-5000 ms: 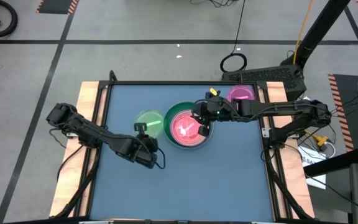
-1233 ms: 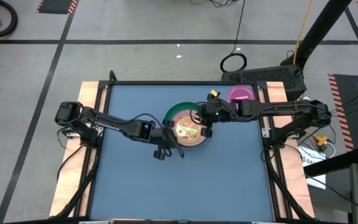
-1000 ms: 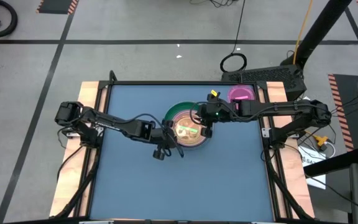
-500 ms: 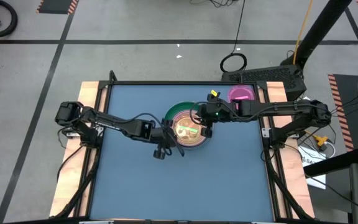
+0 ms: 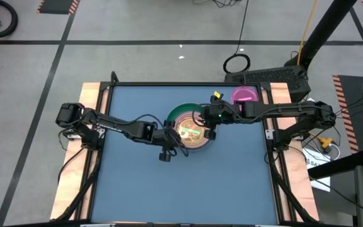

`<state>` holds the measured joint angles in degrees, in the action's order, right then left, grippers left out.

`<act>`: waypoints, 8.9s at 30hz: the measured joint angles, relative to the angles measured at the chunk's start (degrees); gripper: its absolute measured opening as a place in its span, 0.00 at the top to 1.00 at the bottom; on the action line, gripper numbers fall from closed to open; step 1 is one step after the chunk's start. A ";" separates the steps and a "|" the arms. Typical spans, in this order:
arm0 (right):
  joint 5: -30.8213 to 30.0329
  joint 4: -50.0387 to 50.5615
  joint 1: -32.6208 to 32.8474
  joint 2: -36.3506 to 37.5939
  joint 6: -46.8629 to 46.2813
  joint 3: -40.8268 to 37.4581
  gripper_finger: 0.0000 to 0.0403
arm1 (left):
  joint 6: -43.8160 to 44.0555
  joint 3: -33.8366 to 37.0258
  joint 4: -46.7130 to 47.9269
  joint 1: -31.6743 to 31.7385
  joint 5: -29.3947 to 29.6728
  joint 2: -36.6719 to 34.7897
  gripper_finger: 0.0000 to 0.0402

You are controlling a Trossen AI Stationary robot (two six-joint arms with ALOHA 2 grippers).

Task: Stack plastic plates
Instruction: Stack the light pink plate on top of the light green plate, then return to Home Position

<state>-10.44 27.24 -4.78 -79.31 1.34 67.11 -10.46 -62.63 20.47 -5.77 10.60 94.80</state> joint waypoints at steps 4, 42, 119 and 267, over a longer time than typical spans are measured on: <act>0.00 0.55 0.00 0.00 0.00 0.00 0.79 | 0.41 0.00 0.25 -0.45 0.01 0.00 0.80; -16.29 10.38 -14.83 -0.02 -30.79 -6.60 0.79 | -7.52 18.24 0.50 12.50 2.35 -33.28 0.44; -4.28 -7.69 7.69 -9.20 -6.67 -4.13 0.99 | 0.79 18.21 6.25 16.03 2.37 -34.03 0.44; 0.02 -52.16 7.23 52.15 3.89 -66.23 0.92 | 10.63 61.99 -23.71 4.57 7.46 -79.80 0.44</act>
<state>-10.41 -24.92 2.46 -27.16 5.23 0.89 0.17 -0.64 -3.25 -1.19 18.06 15.00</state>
